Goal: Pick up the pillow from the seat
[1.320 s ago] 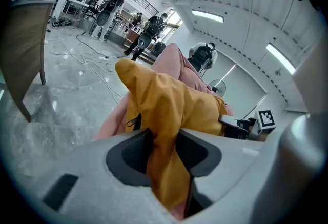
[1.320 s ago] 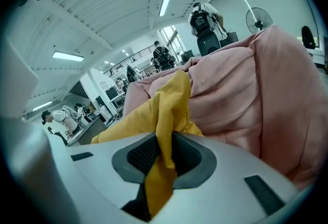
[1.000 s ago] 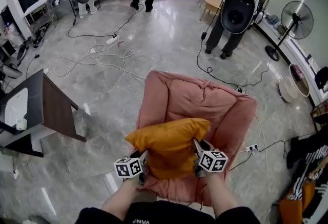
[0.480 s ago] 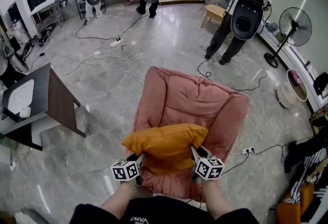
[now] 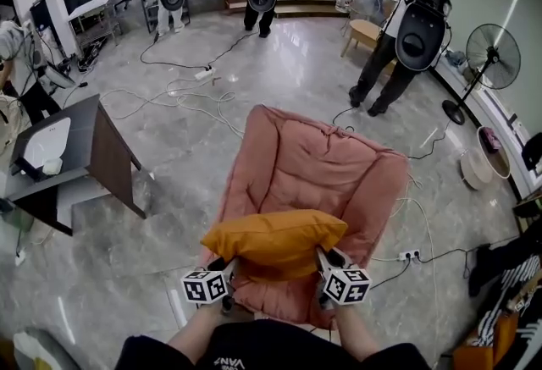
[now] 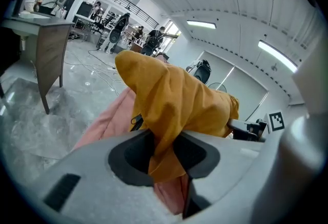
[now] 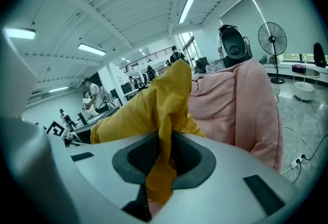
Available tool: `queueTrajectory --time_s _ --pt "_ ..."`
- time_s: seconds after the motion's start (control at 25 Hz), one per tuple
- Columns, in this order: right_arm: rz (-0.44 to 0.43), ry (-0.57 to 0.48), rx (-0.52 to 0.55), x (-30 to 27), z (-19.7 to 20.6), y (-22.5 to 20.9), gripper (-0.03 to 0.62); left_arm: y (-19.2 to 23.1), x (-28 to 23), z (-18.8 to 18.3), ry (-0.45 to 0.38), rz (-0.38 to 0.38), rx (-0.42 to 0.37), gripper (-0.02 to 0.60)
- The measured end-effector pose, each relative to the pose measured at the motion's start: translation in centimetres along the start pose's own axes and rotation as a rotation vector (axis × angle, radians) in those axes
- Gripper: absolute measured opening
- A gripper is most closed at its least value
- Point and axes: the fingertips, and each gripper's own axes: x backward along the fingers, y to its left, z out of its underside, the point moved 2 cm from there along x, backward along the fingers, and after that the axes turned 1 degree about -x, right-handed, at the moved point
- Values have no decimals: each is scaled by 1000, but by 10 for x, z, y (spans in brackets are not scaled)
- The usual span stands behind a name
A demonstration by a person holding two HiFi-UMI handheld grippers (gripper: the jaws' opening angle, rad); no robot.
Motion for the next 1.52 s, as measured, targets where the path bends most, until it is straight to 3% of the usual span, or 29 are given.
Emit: queueTrajectory --time_s 0.4,0.68,0.96,1.52 --pt "-8 -13 56 42 -3 15 60 -26 34 7 -24 0 -62 100" --pt "-16 -47 74 70 -17 26 54 -48 59 -8 -66 37 -166 92" --pt "-48 -115 86 96 -44 36 48 -77 82 -41 -164 62 -231 91" --pt "-147 -275 142 147 -111 74 44 -126 138 -107 -376 113 -288 84"
